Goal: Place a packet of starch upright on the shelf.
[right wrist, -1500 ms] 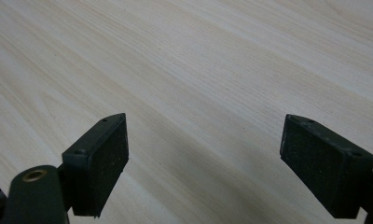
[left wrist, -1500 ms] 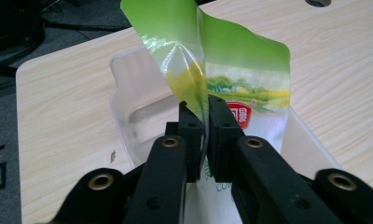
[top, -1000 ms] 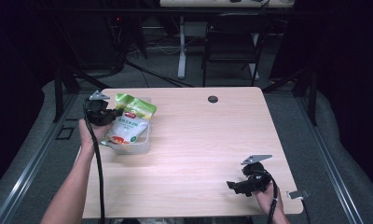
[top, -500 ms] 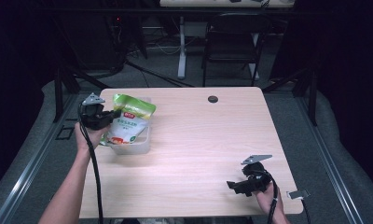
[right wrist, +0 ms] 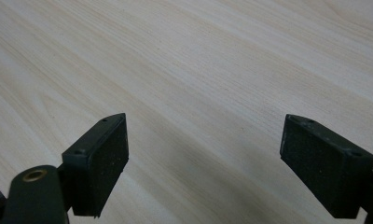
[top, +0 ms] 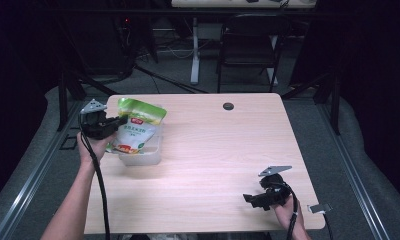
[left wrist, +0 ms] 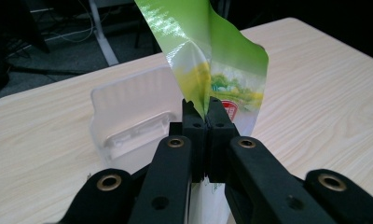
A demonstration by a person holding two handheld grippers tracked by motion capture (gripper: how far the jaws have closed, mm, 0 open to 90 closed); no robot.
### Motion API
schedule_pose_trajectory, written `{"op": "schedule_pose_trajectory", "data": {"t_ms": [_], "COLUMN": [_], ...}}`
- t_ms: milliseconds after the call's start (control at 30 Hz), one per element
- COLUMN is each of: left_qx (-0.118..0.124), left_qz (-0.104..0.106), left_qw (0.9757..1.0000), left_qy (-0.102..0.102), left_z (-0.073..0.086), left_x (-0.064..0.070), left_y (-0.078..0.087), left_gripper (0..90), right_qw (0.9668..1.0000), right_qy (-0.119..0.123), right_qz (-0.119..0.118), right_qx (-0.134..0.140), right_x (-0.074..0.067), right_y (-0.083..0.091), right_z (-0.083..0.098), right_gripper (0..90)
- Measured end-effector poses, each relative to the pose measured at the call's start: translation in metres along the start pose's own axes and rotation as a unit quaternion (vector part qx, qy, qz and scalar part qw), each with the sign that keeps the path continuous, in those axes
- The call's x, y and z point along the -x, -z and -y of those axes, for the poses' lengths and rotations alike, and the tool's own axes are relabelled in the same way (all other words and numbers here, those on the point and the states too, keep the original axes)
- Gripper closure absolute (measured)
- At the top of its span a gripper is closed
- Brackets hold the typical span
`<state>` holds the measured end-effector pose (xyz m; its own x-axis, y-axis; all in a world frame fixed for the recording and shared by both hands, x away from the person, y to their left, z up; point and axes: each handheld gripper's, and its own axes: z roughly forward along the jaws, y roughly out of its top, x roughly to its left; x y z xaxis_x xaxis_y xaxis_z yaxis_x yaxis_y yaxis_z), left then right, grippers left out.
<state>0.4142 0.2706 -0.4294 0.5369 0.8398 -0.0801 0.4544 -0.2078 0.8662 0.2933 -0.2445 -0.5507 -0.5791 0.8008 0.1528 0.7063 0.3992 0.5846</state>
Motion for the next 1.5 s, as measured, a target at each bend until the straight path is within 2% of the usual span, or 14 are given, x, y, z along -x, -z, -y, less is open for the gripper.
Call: {"op": "schedule_pose_trajectory", "data": {"t_ms": [167, 200, 333, 467, 633, 767, 867, 900, 1100, 1133, 1267, 1300, 1433, 1500], "left_qx": [0.015, 0.021, 0.03, 0.053, 0.077, 0.092, 0.103, 0.104, 0.104, 0.098, 0.084, 0.077, 0.066, 0.044], "left_qz": [0.005, 0.009, 0.01, 0.018, 0.034, 0.046, 0.055, 0.056, 0.054, 0.049, 0.028, 0.023, 0.014, 0.009], "left_qw": [0.9998, 0.9995, 0.9988, 0.9962, 0.9906, 0.9841, 0.9769, 0.9757, 0.9729, 0.9744, 0.9752, 0.9769, 0.9771, 0.9824], "left_qy": [0.011, 0.023, 0.038, 0.067, 0.108, 0.144, 0.179, 0.184, 0.199, 0.196, 0.203, 0.198, 0.202, 0.181], "left_z": [0.0, 0.002, 0.005, 0.011, 0.021, 0.036, 0.049, 0.05, 0.057, 0.058, 0.063, 0.064, 0.067, 0.063], "left_x": [0.002, 0.002, 0.002, -0.001, -0.006, -0.013, -0.019, -0.02, -0.025, -0.026, -0.031, -0.033, -0.037, -0.036], "left_y": [0.0, -0.001, -0.005, -0.009, -0.015, -0.021, -0.025, -0.026, -0.028, -0.029, -0.028, -0.028, -0.026, -0.025], "left_gripper": [89.4, 89.5, 89.5, 89.6, 89.6, 89.6, 89.5, 89.5, 89.4, 89.4, 88.9, 88.7, 84.8, 73.9], "right_qw": [1.0, 1.0, 1.0, 1.0, 1.0, 1.0, 1.0, 1.0, 1.0, 1.0, 1.0, 1.0, 1.0, 1.0], "right_qy": [-0.001, 0.0, 0.002, 0.001, 0.001, 0.002, 0.0, 0.0, 0.001, 0.001, 0.001, 0.001, 0.003, 0.004], "right_qz": [0.001, 0.001, -0.002, -0.003, -0.002, 0.0, -0.002, -0.001, 0.001, 0.0, -0.004, -0.004, -0.004, -0.003], "right_qx": [0.001, -0.001, -0.001, -0.001, -0.001, -0.003, -0.004, -0.004, 0.0, 0.0, -0.004, -0.005, -0.006, -0.006], "right_x": [0.0, 0.0, -0.001, 0.0, 0.0, 0.0, -0.001, 0.0, -0.001, -0.001, -0.001, -0.001, -0.001, -0.001], "right_y": [0.0, -0.001, -0.001, -0.001, -0.002, -0.001, -0.001, -0.001, -0.001, -0.001, 0.0, -0.001, -0.001, 0.0], "right_z": [0.0, 0.0, -0.001, -0.001, -0.001, 0.0, 0.0, 0.0, 0.0, 0.0, 0.0, 0.0, 0.0, -0.001], "right_gripper": [14.8, 14.9, 14.9, 14.8, 14.8, 14.9, 14.8, 14.9, 14.9, 14.8, 14.8, 14.8, 14.9, 14.9]}}
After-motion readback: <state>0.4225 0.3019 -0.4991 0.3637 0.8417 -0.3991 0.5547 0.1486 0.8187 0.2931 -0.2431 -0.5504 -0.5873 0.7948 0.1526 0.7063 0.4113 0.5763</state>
